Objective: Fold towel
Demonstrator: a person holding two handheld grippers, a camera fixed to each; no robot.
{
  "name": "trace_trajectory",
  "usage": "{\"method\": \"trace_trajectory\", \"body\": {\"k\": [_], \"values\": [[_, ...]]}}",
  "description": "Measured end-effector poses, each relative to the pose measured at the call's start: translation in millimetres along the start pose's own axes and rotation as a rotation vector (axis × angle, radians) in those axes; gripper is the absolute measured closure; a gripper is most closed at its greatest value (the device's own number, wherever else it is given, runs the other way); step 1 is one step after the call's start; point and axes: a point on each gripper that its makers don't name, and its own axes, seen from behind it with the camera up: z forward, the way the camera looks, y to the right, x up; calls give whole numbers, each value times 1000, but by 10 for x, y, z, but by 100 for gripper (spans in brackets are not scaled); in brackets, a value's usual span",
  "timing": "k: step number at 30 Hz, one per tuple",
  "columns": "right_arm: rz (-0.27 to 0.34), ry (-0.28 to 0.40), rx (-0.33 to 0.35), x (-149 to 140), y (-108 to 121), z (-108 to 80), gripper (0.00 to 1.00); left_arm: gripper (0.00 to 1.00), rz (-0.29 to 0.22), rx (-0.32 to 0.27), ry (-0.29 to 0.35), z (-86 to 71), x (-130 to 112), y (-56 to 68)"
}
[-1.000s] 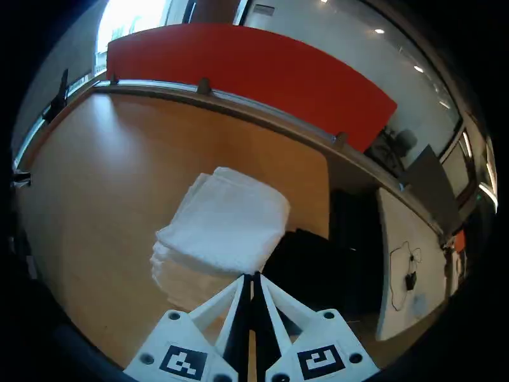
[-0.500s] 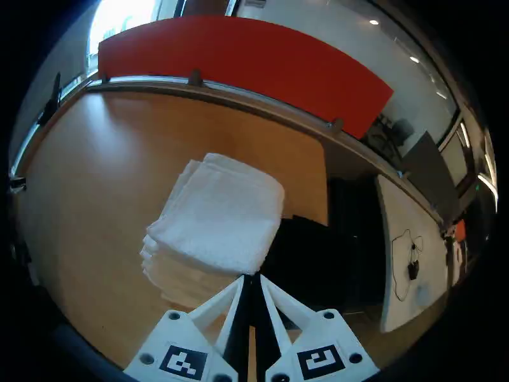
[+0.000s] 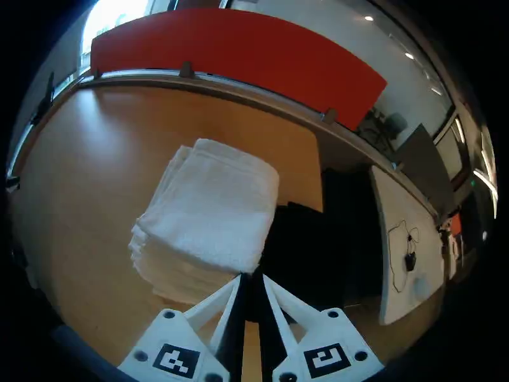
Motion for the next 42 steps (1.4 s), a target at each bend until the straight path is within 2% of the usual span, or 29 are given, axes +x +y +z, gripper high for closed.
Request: {"method": "trace_trajectory", "body": {"k": [5, 11, 17, 18, 33, 42], "values": [[21, -2, -26, -38, 88, -9, 83, 4, 2, -1, -1, 7, 8, -9], [31, 7, -49, -26, 156, -41, 66, 4, 7, -6, 1, 21, 22, 7], [33, 28, -46, 51, 117, -63, 4, 4, 6, -10, 3, 12, 24, 20], [34, 33, -42, 68, 99, -63, 0, 4, 6, -10, 4, 8, 25, 21], [47, 68, -20, 207, -38, -96, 0, 4, -4, -1, 18, -66, 20, -44], [106, 132, 18, 371, -186, -116, 0, 4, -5, -4, 23, -91, 10, -39]]}}
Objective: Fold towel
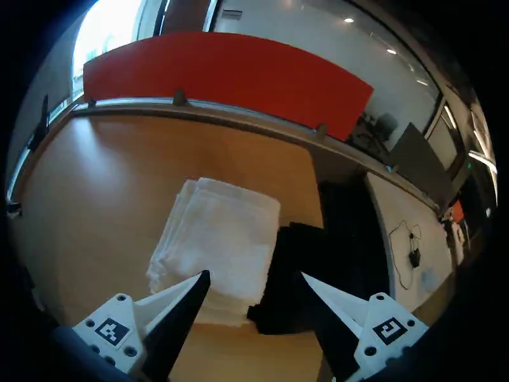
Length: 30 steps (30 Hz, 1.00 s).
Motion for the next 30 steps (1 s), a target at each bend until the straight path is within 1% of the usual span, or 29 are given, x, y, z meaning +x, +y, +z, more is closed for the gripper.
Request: {"method": "trace_trajectory", "body": {"k": [3, 9, 12, 17, 30], "values": [[28, 31, 25, 85, -86, 9, 0, 4, -1, 1, 4, -12, 9, -2], [92, 64, 71, 216, -241, 67, 0, 4, -6, 6, 7, -31, 18, -20], [99, 68, 80, 242, -276, 116, 0, 4, -6, 10, 7, -37, 23, -40], [83, 67, 87, 298, -327, 216, 0, 4, -9, 20, 6, -38, 26, -78], [82, 64, 111, 576, -381, 562, 0, 4, -34, 60, -1, -19, 22, -198]]}}
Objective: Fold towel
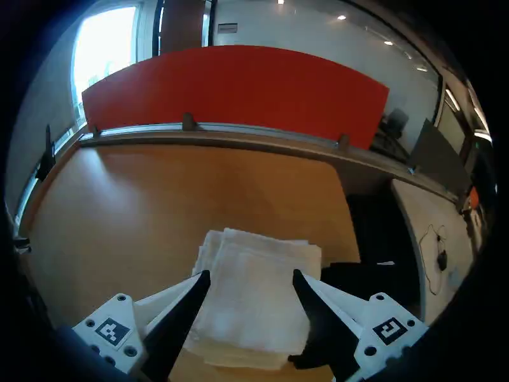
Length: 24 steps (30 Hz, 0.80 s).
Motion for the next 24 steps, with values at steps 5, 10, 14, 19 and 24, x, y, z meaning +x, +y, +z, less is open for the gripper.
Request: {"method": "trace_trajectory", "body": {"k": [5, 10, 14, 19, 24], "values": [[0, -4, 8, 64, -7, 117, 0, 4, -5, 9, -8, 22, -9, -13], [-1, -7, 15, 73, -36, 168, 0, 4, -2, 10, -11, 44, 2, 5], [0, -12, 14, 38, -40, 176, 0, 4, 0, 8, -9, 60, 26, 18], [9, -20, 20, -105, -79, 143, 0, 4, 2, 3, -7, 72, 40, 38], [20, -41, 25, -326, -117, 129, 0, 4, 7, -2, -12, 82, 24, 50]]}}
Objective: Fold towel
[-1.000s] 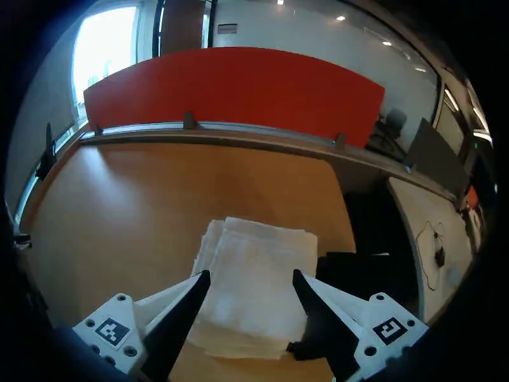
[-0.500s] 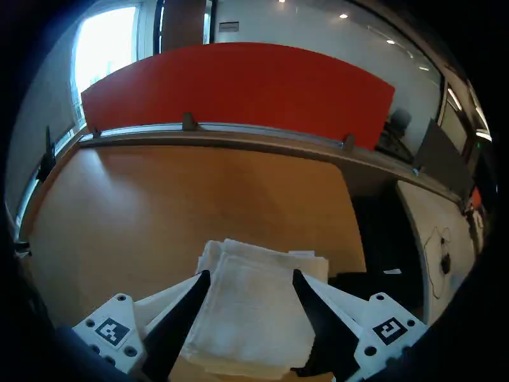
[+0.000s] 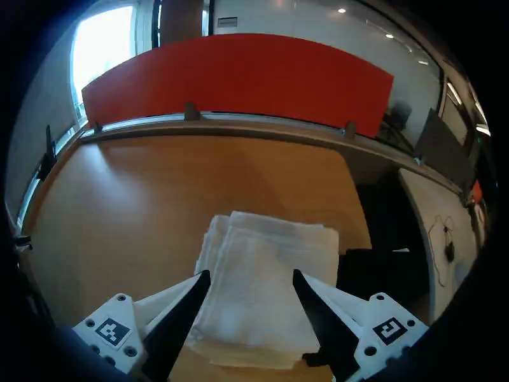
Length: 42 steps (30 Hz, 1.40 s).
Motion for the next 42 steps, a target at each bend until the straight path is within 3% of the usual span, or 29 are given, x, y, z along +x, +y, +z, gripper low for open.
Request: {"method": "trace_trajectory", "body": {"k": [27, 36, 42], "values": [[-11, -63, 5, -625, -57, -12, 0, 4, 15, -9, -4, -10, -25, 68], [-5, -59, 7, -634, -61, -26, 0, 4, 20, -11, -3, -11, -14, 92], [-10, -26, 3, -476, -52, -79, 0, 4, 18, -11, -3, -13, -19, 84]]}}
